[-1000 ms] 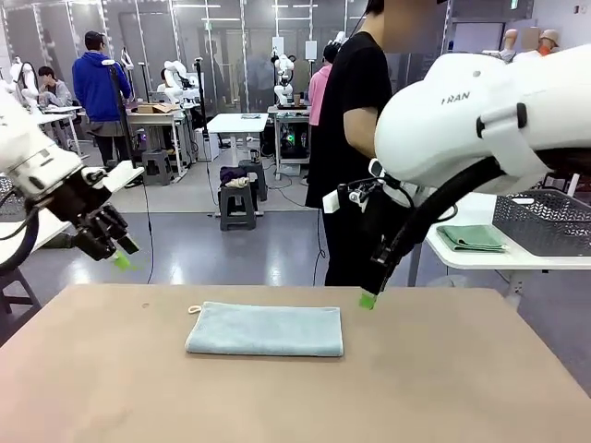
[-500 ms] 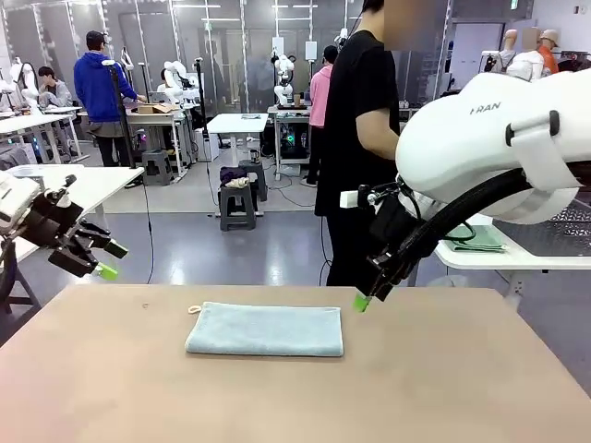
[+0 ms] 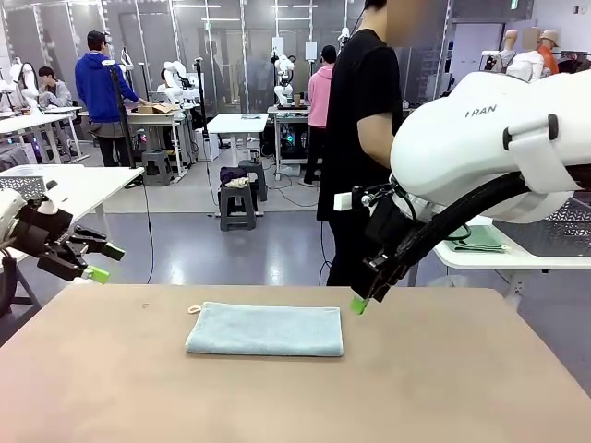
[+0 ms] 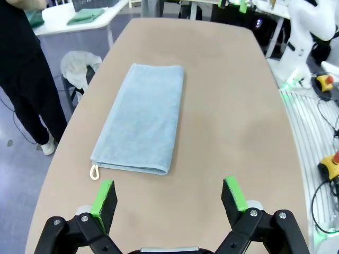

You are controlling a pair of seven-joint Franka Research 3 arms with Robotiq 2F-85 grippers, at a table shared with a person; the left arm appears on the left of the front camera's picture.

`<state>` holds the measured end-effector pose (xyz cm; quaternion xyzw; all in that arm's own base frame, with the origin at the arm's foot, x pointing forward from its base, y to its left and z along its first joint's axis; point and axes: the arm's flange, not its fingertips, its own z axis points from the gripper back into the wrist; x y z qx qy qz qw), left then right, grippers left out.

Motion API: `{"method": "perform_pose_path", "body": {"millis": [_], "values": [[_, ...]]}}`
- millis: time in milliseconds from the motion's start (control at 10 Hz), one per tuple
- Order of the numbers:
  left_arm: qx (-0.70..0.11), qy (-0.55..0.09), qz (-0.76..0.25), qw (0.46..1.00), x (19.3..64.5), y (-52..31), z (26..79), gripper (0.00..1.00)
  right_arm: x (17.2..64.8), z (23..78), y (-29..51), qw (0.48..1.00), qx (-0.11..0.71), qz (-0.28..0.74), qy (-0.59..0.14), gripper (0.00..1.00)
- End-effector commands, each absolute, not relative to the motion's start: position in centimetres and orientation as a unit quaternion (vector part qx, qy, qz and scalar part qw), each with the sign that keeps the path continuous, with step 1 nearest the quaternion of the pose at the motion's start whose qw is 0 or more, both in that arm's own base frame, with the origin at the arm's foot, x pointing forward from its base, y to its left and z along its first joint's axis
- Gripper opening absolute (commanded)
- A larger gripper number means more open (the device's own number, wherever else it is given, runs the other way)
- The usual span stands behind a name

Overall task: Fold the towels and place them in the basket.
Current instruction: When a person lays out a Towel with hook on the table, fold it in half twice.

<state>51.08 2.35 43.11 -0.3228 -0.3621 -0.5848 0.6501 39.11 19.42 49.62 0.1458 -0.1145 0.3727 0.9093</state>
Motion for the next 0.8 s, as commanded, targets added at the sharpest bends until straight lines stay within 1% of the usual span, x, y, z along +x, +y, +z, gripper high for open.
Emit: {"method": "perform_pose_path", "body": {"millis": [0,100,200,300,400,500,600,700], "values": [[-0.339,-0.378,-0.583,0.635,52.0,3.3,42.8,1.00,39.5,49.2,20.1,0.928,0.169,0.303,-0.138,0.65],[-0.335,-0.376,-0.584,0.637,52.0,3.4,42.6,1.00,39.4,49.0,20.6,0.937,0.170,0.264,-0.154,0.65],[-0.333,-0.365,-0.583,0.645,52.0,3.3,42.4,1.00,39.6,48.7,21.0,0.951,0.175,0.199,-0.161,0.85],[-0.330,-0.363,-0.582,0.649,51.6,3.1,42.5,1.00,39.9,48.5,21.3,0.956,0.185,0.149,-0.170,0.85],[-0.330,-0.363,-0.582,0.649,51.6,3.1,42.5,1.00,40.6,48.0,21.8,0.966,0.178,0.098,-0.163,1.00],[-0.330,-0.363,-0.582,0.649,51.6,3.1,42.5,1.00,41.5,47.6,22.4,0.972,0.175,0.058,-0.145,0.89],[-0.330,-0.363,-0.582,0.649,51.6,3.1,42.5,1.00,42.8,47.1,22.8,0.975,0.182,0.014,-0.127,1.00],[-0.330,-0.363,-0.582,0.649,51.6,3.1,42.5,1.00,43.7,46.8,22.9,0.976,0.180,-0.021,-0.121,1.00]]}}
